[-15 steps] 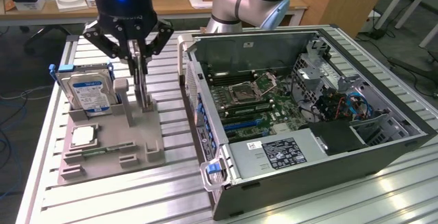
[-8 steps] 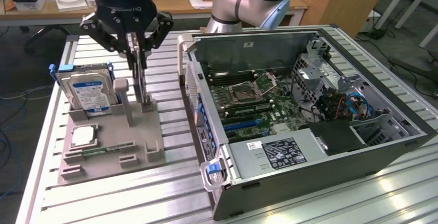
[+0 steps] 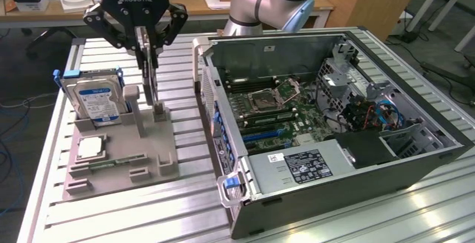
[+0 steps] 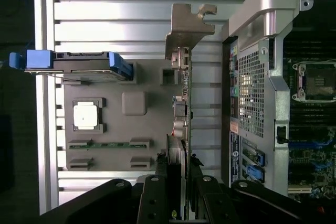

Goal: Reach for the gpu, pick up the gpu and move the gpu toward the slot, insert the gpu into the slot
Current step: 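Pick up the gpu and move the gpu toward the slot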

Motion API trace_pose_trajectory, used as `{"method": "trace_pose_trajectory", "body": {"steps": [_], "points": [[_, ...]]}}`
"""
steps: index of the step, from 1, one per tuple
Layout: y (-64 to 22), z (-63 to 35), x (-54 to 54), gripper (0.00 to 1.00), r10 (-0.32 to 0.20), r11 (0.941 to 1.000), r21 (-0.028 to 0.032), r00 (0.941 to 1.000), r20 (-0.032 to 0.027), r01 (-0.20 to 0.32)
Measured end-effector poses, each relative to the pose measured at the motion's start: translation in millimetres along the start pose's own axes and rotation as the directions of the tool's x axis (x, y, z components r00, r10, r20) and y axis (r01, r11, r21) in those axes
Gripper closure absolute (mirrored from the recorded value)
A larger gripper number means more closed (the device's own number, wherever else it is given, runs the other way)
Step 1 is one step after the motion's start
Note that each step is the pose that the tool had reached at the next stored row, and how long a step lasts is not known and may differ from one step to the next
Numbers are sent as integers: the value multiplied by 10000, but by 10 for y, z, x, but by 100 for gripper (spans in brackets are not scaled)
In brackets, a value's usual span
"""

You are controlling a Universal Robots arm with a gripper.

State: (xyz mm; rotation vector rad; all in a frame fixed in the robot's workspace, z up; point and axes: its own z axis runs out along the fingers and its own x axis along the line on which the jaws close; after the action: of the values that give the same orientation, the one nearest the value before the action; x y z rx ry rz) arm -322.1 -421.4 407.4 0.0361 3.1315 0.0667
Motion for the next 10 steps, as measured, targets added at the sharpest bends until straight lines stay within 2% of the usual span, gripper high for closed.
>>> {"method": "trace_pose_trajectory", "body": {"steps": [6, 10], "points": [[1, -4, -5, 74, 0, 10000, 1, 10000, -2, 0], [2, -3, -78, 74, 12, 10000, 1, 10000, -1, -12]]}}
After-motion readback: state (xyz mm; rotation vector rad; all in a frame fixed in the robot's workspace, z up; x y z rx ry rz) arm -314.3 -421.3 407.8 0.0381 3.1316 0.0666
